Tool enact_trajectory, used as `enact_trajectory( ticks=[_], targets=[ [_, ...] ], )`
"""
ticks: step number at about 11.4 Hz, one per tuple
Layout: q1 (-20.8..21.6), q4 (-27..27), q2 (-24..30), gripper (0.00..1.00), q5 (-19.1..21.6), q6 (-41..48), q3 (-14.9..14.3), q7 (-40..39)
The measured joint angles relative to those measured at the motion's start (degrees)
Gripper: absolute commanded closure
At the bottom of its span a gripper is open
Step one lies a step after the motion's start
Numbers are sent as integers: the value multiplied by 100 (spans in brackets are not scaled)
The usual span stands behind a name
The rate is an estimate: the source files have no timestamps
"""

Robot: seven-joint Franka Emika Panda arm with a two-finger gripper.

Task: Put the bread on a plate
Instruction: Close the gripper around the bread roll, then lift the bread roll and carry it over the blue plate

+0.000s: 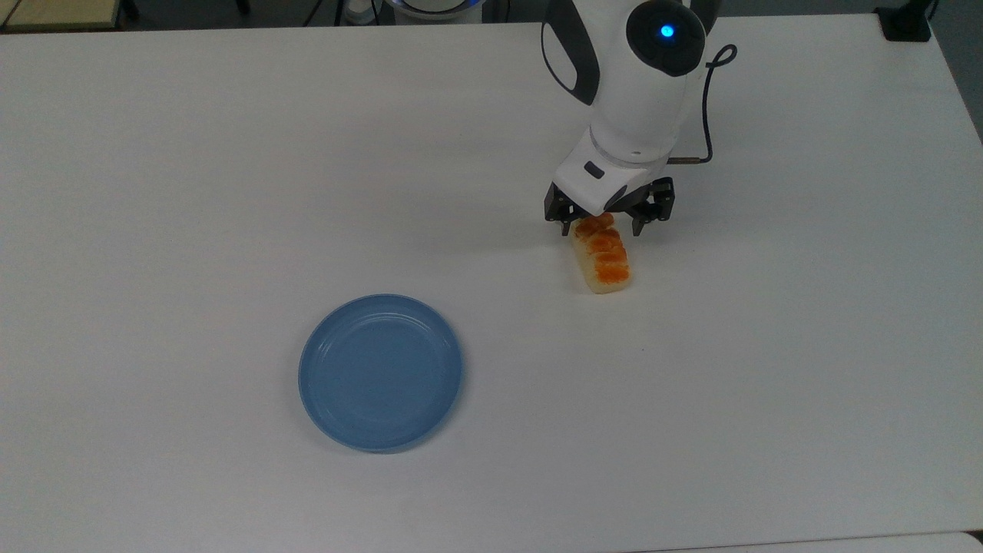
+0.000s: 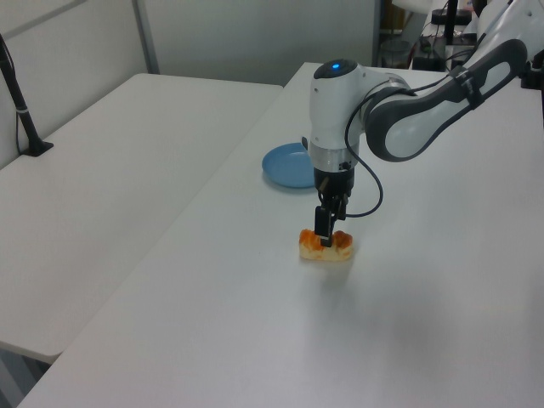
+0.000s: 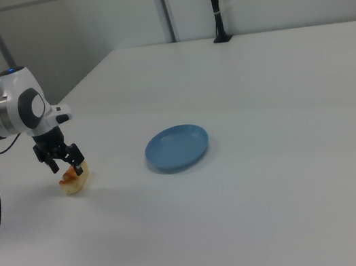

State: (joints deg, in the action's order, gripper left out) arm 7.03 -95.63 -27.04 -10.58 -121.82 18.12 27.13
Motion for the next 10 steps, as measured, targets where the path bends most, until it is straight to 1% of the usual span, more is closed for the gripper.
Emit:
enact_trajectory(
  ticks=[2, 3, 5, 6, 7, 10],
  targets=[
    [3, 49, -102, 0, -39, 0, 0, 1],
    [13, 53, -133, 11, -100, 0, 0, 1],
    [92, 56, -216, 51, -276, 0, 1, 66],
    [116, 57, -265, 61, -320, 0, 1, 126],
    [124, 60, -301, 67, -335, 0, 1, 132],
    [121, 146, -317, 67, -336, 0, -5, 141]
  ],
)
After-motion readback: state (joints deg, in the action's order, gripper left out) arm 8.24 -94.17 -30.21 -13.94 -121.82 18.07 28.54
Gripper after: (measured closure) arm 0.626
